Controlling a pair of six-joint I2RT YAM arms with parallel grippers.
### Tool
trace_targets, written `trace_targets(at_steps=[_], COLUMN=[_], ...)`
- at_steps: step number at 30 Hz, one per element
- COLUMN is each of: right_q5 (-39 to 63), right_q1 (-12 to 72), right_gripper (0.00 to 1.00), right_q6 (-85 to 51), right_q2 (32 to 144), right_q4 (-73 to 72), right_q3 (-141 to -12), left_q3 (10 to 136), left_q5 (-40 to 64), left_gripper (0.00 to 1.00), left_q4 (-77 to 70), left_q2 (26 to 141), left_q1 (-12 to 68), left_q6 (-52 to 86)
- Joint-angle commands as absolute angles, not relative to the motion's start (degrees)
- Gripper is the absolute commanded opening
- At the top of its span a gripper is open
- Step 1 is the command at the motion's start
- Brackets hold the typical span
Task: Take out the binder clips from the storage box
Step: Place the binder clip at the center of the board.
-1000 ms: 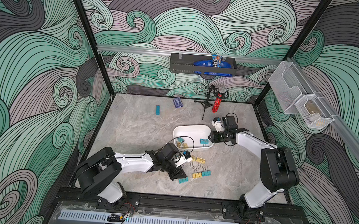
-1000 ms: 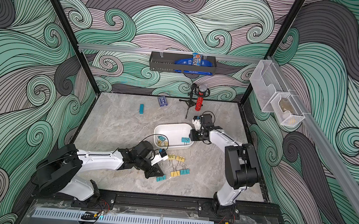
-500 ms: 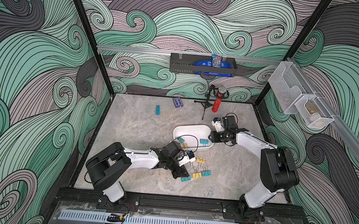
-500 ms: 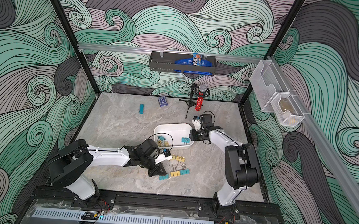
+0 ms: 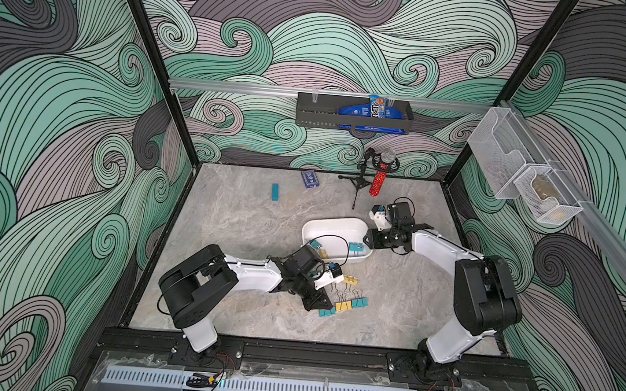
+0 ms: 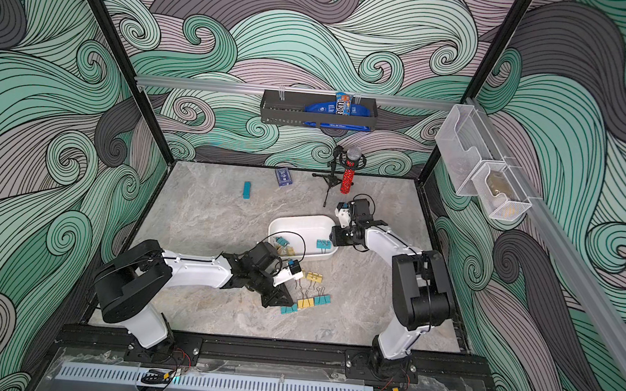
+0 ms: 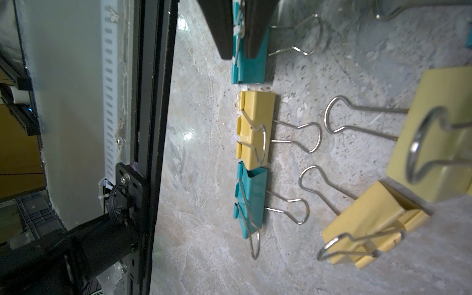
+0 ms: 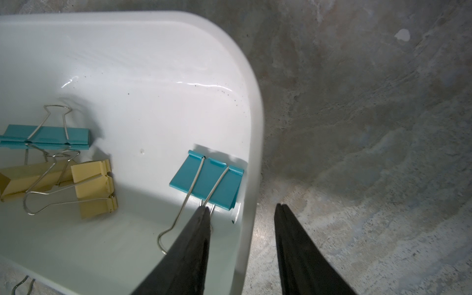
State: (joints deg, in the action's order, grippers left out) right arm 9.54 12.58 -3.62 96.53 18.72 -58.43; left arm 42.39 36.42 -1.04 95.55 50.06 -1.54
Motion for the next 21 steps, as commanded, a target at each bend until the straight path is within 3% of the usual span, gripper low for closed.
trace_targets(at_steps=[1, 9, 21], right_q5=[9.5, 9.0, 9.7], right_q1=[12.8, 12.8, 12.8], right_gripper=[0.44, 0.44, 0.47], right_q6=[-3.3, -3.3, -3.3], right_q2=[97.2, 97.3, 97.3], right_q4=[19.2, 19.2, 19.3], right_q3=[-58.7, -58.7, -59.0], left_q3=[43.3, 42.8, 41.8], left_q5=[35.8, 33.5, 30.5], left_gripper=[0.18, 0.3, 0.38], left_q4=[-0.1, 0.8, 3.3], left_q2=[96.1, 93.5, 84.4], left_q1=[50.4, 50.4, 50.4], left_q6=[-2.3, -1.1, 1.0])
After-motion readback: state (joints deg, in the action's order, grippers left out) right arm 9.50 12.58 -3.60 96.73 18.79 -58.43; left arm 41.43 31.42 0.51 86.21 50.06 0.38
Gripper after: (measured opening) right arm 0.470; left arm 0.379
